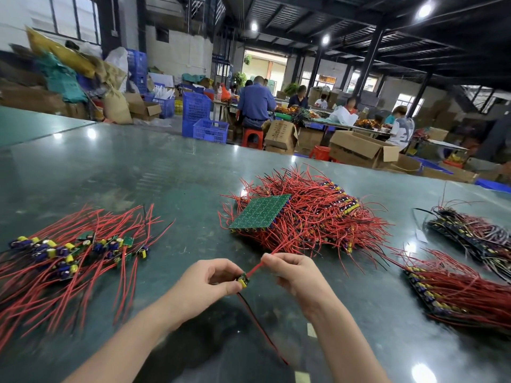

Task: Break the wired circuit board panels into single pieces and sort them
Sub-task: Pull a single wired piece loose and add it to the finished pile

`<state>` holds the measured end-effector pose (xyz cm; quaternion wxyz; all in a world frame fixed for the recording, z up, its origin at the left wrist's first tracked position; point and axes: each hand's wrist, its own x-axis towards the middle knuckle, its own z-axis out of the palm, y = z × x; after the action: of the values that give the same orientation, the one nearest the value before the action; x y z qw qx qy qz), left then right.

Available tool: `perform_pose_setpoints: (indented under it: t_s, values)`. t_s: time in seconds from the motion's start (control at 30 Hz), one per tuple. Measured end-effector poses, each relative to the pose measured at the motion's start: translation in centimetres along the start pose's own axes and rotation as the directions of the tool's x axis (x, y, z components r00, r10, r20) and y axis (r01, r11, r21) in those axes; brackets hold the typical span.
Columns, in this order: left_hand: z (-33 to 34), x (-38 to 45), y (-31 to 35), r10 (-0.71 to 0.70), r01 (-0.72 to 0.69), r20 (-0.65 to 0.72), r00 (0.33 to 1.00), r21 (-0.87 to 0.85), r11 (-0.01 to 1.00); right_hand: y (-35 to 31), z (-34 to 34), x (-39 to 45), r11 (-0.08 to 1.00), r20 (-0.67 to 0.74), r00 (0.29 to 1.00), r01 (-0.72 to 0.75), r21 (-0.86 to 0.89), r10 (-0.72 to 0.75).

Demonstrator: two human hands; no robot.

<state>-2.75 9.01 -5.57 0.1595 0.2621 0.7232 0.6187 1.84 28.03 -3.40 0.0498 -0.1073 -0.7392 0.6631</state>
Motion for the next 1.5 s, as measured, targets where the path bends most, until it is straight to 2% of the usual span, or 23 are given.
perform_pose_setpoints:
  t_s: [0.2,0.3,0.33,0.4,0.43,0.5,0.57,0.6,0.67,0.7,0.77,0.87,0.97,1.03,1.1,1.17,1.27,1.33,1.5]
  values:
    - [0.0,0.0,0.2,-0.021,0.020,0.050,0.999,0.025,0.999,-0.4,-2.7,0.6,0.988,-0.006,0.996,-0.093,0.125,0.094]
    - [0.1,-0.2,0.3,-0.028,0.028,0.096,0.995,0.009,1.000,-0.4,-3.3,0.9,0.962,-0.068,0.986,-0.133,0.238,0.153]
    - [0.2,-0.3,0.3,-0.023,0.028,0.096,0.995,-0.046,0.999,-0.4,-3.4,1.1,0.955,-0.097,0.982,-0.131,0.266,0.162]
    - [0.4,-0.4,0.6,-0.019,0.032,0.052,0.998,-0.268,0.963,-0.6,-3.2,1.3,0.924,-0.144,0.976,-0.098,0.369,0.161]
    - [0.5,-0.3,0.7,-0.037,0.043,0.023,0.999,-0.406,0.913,-0.7,-3.0,1.4,0.896,-0.172,0.973,-0.063,0.440,0.153]
    - [0.3,0.1,0.9,-0.109,0.066,-0.024,0.994,-0.661,0.747,-0.7,-2.5,1.4,0.860,-0.193,0.975,0.006,0.510,0.108]
    - [0.1,0.4,1.1,-0.172,0.050,-0.065,0.983,-0.808,0.588,-0.6,-1.5,0.9,0.908,-0.162,0.986,0.033,0.418,0.039]
    - [0.1,0.4,1.1,-0.192,0.034,-0.082,0.978,-0.845,0.533,-0.5,-0.9,0.6,0.952,-0.139,0.990,0.054,0.302,-0.012]
    - [0.4,0.5,1.1,-0.217,0.003,-0.121,0.969,-0.869,0.495,-0.4,0.7,-0.1,0.988,-0.045,0.988,0.148,0.038,-0.146]
    - [0.6,0.5,1.1,-0.224,-0.010,-0.142,0.964,-0.862,0.507,-0.2,1.7,-0.3,0.979,0.019,0.979,0.203,-0.030,-0.202]
    - [1.1,0.5,0.9,-0.208,-0.031,-0.178,0.962,-0.827,0.562,0.0,3.5,-0.7,0.963,0.062,0.963,0.266,-0.030,-0.264]
    - [1.5,0.3,0.7,-0.110,-0.074,-0.202,0.973,-0.729,0.680,0.4,4.6,-0.9,0.946,-0.052,0.946,0.323,0.025,-0.321]
    - [1.8,0.0,0.5,-0.018,-0.108,-0.258,0.966,-0.466,0.878,0.4,4.3,-0.8,0.940,-0.084,0.938,0.340,0.029,-0.336]
    - [2.0,-0.3,0.4,0.037,-0.125,-0.251,0.967,-0.345,0.930,0.3,3.9,-0.7,0.937,-0.089,0.934,0.348,0.009,-0.346]
    - [2.0,-0.4,0.2,0.062,-0.128,-0.191,0.980,-0.356,0.926,0.1,3.5,-0.6,0.930,-0.096,0.925,0.368,-0.026,-0.369]
    - [1.8,-0.4,0.2,0.022,-0.083,-0.149,0.989,-0.414,0.906,-0.2,3.0,-0.6,0.927,-0.089,0.923,0.373,-0.032,-0.374]
    - [1.8,0.0,0.3,-0.130,0.069,-0.048,0.990,-0.640,0.765,-0.3,2.6,-0.6,0.905,-0.102,0.901,0.410,-0.115,-0.422]
    - [1.9,0.1,0.3,-0.204,0.148,0.005,0.979,-0.703,0.696,-0.1,2.9,-0.6,0.847,-0.081,0.860,0.475,-0.239,-0.505]
    - [1.8,-0.1,0.2,-0.253,0.214,0.040,0.967,-0.668,0.713,0.5,3.4,-0.8,0.610,0.052,0.732,0.603,-0.514,-0.679]
